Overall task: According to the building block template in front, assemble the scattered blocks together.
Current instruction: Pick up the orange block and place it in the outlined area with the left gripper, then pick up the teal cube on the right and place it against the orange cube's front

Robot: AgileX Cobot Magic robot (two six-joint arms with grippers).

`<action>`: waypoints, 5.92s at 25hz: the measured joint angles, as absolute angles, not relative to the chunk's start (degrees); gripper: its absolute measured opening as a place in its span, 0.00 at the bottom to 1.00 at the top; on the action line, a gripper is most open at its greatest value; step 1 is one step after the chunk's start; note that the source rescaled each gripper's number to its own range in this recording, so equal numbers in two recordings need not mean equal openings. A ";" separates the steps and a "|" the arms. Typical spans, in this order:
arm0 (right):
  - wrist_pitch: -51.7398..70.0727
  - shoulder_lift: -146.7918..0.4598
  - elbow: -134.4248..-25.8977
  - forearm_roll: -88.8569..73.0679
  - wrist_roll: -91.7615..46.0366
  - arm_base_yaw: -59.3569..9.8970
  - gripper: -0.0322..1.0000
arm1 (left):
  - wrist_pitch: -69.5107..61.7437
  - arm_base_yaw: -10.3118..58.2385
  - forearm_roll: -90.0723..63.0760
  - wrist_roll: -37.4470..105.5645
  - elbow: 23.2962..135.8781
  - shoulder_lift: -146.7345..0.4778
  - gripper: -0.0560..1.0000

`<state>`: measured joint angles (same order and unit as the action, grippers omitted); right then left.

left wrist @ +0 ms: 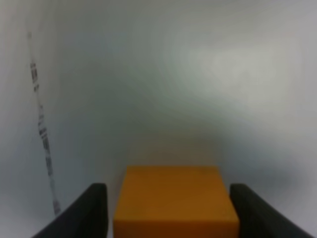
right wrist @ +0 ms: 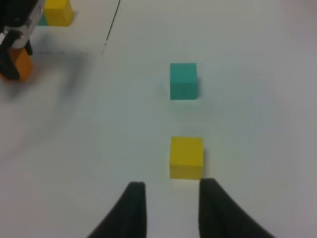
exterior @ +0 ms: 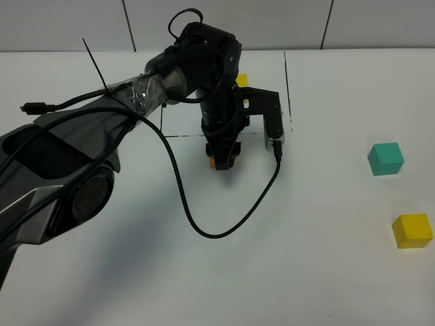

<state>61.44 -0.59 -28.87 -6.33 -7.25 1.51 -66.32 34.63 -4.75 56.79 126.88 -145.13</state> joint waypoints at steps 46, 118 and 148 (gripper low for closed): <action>61.44 -0.59 -28.87 -6.33 -7.32 1.51 0.03 | -51.83 3.53 0.00 15.24 71.06 -81.27 1.00; 61.42 -0.59 -28.87 -6.33 -7.31 1.51 0.03 | -60.46 3.06 1.16 4.97 28.99 0.34 0.82; 61.42 -0.59 -28.87 -6.33 -7.32 1.51 0.03 | -60.46 1.34 1.16 4.69 28.99 0.34 0.82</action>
<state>61.42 -0.59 -28.87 -6.33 -7.32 1.51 -60.46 1.34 1.16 4.69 28.99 0.34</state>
